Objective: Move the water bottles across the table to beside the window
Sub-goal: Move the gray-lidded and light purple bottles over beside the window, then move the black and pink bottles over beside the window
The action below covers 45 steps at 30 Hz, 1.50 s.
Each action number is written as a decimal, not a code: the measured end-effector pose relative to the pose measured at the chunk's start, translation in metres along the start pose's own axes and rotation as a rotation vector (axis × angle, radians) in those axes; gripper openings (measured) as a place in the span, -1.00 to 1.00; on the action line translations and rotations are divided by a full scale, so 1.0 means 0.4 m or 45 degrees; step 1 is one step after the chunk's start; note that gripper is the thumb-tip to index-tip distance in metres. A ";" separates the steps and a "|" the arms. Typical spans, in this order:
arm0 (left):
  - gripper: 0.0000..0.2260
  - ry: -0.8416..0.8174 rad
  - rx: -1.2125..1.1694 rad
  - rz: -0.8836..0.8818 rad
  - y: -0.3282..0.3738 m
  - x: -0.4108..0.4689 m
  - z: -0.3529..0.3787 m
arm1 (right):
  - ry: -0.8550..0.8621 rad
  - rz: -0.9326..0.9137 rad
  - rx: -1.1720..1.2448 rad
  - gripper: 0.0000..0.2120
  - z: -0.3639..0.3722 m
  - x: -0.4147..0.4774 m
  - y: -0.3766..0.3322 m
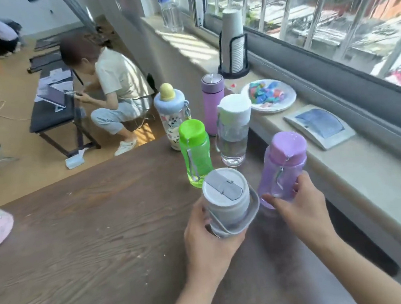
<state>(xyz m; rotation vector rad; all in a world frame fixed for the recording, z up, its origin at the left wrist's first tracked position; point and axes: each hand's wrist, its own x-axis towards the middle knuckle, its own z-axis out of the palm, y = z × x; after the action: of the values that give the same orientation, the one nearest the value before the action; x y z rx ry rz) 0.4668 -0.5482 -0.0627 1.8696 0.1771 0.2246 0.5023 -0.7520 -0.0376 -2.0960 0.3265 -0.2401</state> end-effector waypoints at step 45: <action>-0.76 0.937 0.453 -0.440 -0.325 -0.028 -1.283 | -1.022 -0.662 0.210 -0.47 0.984 -0.655 -0.644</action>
<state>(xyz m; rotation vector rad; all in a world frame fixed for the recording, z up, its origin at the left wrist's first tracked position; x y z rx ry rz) 0.3298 -0.0374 -0.0349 1.9859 1.0916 0.6682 0.4071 -0.2220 -0.0304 -1.9021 -0.6951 0.2717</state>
